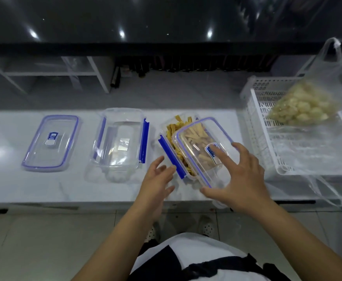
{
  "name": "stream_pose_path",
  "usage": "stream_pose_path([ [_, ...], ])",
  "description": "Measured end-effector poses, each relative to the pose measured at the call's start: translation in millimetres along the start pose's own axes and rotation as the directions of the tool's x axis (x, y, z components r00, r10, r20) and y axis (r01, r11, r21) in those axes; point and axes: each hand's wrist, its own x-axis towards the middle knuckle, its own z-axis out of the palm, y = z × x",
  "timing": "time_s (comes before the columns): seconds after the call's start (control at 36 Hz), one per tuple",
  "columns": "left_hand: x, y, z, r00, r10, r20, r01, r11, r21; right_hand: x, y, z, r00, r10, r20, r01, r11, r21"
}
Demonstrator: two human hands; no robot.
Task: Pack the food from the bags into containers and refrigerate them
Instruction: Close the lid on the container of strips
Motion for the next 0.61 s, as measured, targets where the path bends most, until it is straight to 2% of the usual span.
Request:
stream_pose_path([
  [0.11, 15, -1, 3, 0.993, -0.116, 0.037, 0.116, 0.993, -0.025, -18, 12, 15, 1.0, 0.024, 0.005, -0.024, 0.999, -0.046],
  [0.25, 36, 5, 8, 0.977, -0.207, 0.053, 0.213, 0.966, -0.148, -23, 22, 28, 0.998, 0.058, 0.014, -0.057, 0.995, -0.083],
  [0.5, 44, -5, 4, 0.992, -0.126, 0.003, 0.126, 0.987, -0.102, 0, 8, 29, 0.996, 0.076, 0.049, -0.069, 0.988, -0.138],
  [0.61, 45, -8, 0, 0.996, -0.088, 0.016, 0.089, 0.992, -0.093, -2, 1, 23, 0.995, 0.094, -0.016, -0.095, 0.989, -0.109],
])
